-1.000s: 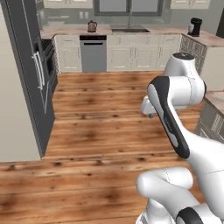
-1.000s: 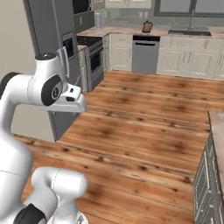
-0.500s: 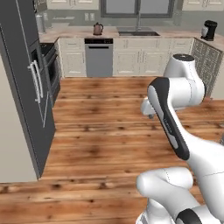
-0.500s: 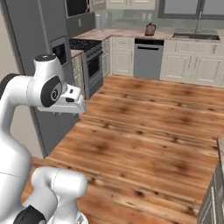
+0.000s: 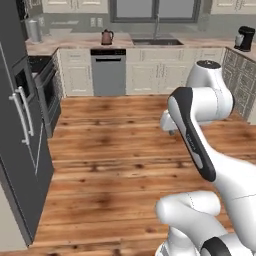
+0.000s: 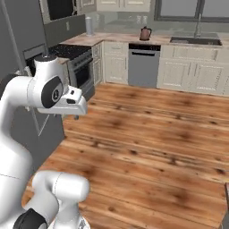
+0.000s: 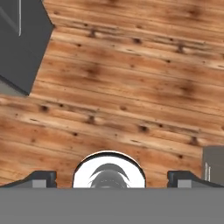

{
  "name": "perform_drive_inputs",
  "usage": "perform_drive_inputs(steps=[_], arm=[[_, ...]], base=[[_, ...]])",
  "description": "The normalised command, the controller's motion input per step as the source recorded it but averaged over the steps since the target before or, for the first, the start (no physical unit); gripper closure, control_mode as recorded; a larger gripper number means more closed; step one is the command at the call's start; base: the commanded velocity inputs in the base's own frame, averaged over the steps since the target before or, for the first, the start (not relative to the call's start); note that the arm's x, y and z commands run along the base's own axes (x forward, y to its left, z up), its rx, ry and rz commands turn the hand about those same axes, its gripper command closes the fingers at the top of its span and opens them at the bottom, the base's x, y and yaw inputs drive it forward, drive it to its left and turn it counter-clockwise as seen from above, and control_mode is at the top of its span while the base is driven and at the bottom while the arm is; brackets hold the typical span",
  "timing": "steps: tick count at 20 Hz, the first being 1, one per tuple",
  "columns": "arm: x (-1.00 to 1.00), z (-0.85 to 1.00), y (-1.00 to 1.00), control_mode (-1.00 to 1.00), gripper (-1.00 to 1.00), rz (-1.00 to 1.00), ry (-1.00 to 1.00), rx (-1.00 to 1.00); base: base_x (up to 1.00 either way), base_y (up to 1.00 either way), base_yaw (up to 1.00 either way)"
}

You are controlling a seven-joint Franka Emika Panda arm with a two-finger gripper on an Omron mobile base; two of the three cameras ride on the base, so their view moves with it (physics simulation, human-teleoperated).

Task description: Navigate to the stand mixer.

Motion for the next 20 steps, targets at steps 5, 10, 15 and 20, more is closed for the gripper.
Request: perform_drive_inputs(steps=[5,10,15,20], arm=[[0.0,0.0,0.0,1.0,-1.0,0.0,0.0,0.0],[0.0,0.0,0.0,1.0,-1.0,0.0,0.0,0.0],[0.0,0.0,0.0,1.0,-1.0,0.0,0.0,0.0],[0.0,0.0,0.0,1.0,-1.0,0.0,0.0,0.0]], base=[[1.0,-0.32,-0.25],[1.0,-0.32,-0.34],[1.0,-0.22,-0.42],[1.0,-0.06,-0.46]])
